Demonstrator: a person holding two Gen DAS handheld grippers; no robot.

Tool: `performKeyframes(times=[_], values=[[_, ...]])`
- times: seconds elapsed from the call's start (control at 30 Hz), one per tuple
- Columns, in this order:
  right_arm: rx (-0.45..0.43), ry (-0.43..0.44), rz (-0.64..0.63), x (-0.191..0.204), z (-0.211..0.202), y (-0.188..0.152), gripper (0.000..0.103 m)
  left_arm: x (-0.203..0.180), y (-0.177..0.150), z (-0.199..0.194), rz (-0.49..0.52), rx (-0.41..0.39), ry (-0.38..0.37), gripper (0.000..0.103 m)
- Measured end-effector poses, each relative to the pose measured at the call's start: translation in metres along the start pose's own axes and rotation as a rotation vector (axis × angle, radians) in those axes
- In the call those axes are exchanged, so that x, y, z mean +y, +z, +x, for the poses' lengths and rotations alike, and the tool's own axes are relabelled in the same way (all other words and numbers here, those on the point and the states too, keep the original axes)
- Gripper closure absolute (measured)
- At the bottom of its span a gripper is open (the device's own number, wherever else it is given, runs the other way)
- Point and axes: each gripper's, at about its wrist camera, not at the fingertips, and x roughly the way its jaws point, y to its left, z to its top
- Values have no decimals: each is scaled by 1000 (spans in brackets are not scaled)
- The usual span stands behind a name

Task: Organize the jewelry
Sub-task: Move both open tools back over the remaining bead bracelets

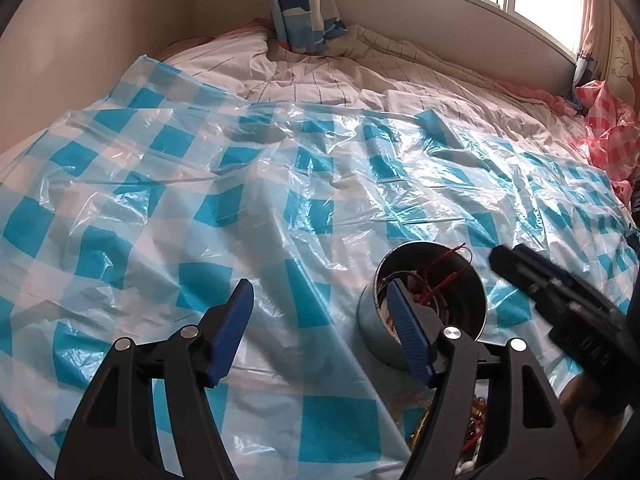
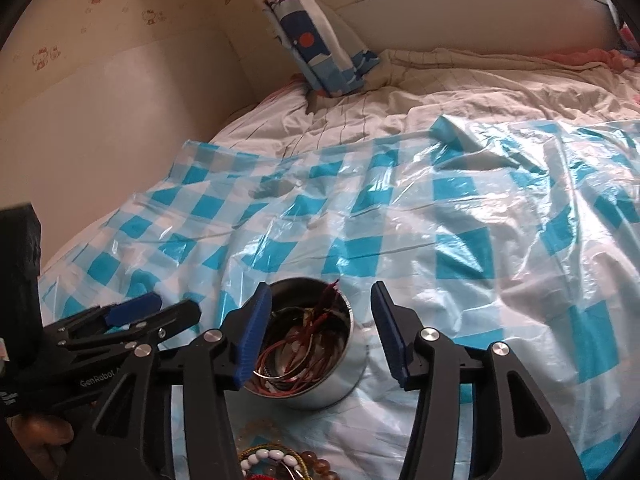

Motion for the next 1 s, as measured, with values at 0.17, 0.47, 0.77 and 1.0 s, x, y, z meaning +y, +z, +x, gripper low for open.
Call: performKeyframes(times=[0.17, 0.47, 0.77, 1.0], values=[[-4, -33, 14, -8, -8, 1, 51, 6, -3, -2, 10, 16, 12, 37], [8, -81, 67, -24, -32, 1, 49, 0, -12, -7, 67, 49, -7, 35], [59, -84, 73, -20, -62, -27, 43, -17, -29, -5, 145, 124, -102, 35], [139, -79, 26, -10, -71, -54, 43, -29, -40, -7, 222, 141, -97, 35]])
